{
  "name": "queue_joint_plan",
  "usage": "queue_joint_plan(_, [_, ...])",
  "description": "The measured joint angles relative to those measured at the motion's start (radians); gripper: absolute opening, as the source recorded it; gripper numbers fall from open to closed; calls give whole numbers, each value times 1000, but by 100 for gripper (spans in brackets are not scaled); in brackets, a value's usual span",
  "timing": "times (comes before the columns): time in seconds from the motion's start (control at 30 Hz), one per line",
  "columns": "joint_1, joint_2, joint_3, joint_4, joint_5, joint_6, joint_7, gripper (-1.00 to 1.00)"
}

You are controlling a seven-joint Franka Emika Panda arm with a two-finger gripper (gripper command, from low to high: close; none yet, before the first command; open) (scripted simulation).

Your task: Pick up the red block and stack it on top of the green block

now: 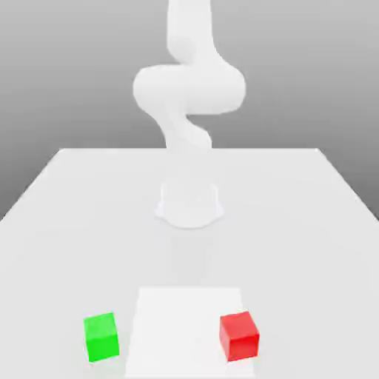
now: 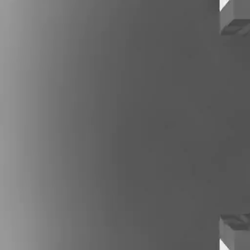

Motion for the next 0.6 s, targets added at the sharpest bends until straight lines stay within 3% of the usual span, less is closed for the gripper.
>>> queue_joint_plan(0.6, [42, 659, 77, -183, -40, 287, -16, 0])
